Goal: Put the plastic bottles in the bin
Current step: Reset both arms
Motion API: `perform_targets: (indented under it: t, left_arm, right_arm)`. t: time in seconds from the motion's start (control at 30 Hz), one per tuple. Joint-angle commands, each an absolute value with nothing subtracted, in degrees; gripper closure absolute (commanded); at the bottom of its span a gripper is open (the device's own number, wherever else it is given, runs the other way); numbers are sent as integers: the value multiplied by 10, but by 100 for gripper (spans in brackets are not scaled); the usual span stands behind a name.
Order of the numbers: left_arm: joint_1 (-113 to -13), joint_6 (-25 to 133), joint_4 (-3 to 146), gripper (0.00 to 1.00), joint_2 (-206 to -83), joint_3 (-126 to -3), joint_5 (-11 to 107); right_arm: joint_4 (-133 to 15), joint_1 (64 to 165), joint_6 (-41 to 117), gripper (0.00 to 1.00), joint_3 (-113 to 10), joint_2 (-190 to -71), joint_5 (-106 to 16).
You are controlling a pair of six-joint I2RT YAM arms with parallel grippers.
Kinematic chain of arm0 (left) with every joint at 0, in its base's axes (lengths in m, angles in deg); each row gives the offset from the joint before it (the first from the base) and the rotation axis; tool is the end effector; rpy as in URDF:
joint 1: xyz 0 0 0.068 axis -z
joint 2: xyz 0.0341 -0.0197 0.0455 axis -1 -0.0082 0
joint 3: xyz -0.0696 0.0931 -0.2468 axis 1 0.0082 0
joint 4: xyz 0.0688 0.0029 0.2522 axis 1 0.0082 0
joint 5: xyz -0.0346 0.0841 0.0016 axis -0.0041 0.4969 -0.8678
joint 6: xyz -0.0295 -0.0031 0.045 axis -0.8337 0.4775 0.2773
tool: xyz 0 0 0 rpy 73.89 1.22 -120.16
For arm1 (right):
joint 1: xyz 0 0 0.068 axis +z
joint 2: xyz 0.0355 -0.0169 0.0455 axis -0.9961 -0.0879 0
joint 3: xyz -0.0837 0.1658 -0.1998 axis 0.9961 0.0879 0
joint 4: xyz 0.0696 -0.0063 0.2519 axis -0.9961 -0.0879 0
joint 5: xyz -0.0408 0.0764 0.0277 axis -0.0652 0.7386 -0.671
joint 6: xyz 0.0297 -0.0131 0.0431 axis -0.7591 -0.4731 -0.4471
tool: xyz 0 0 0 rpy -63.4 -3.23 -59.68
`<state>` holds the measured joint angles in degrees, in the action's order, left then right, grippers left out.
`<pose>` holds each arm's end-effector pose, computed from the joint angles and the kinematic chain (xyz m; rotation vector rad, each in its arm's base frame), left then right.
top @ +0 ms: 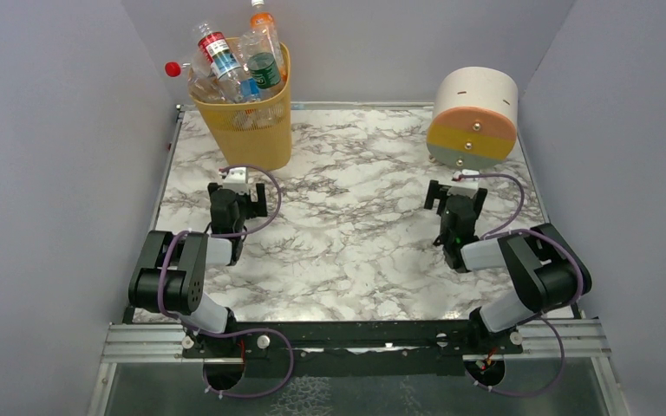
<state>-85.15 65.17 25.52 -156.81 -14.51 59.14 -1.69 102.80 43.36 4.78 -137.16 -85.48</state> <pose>0.2688 -0.0186 0.1460 0.0237 1.8775 -0.0104 0.2516 0.0608 0.1506 0.1618 1.7387 -0.2541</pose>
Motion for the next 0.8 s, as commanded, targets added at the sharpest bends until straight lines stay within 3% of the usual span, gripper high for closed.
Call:
perform_targets:
  t: [0.0, 0.13, 0.23, 0.43, 0.77]
  left_arm:
    - [-868, 679, 215, 1, -1579, -154, 581]
    - [-877, 682, 217, 1, -1593, -168, 574]
    - [-877, 686, 98, 1, -1613, -118, 582]
    - [-877, 693, 65, 1, -1610, -100, 557]
    - [-877, 696, 2, 1, -1632, -74, 552]
  right_arm:
    - [13, 998, 428, 1, 35, -1396, -841]
    - [20, 996, 437, 1, 30, -1405, -826]
    - [21, 996, 453, 0, 28, -1410, -790]
    - [14, 996, 455, 0, 21, -1415, -782]
    - [181, 997, 484, 1, 127, -1385, -700]
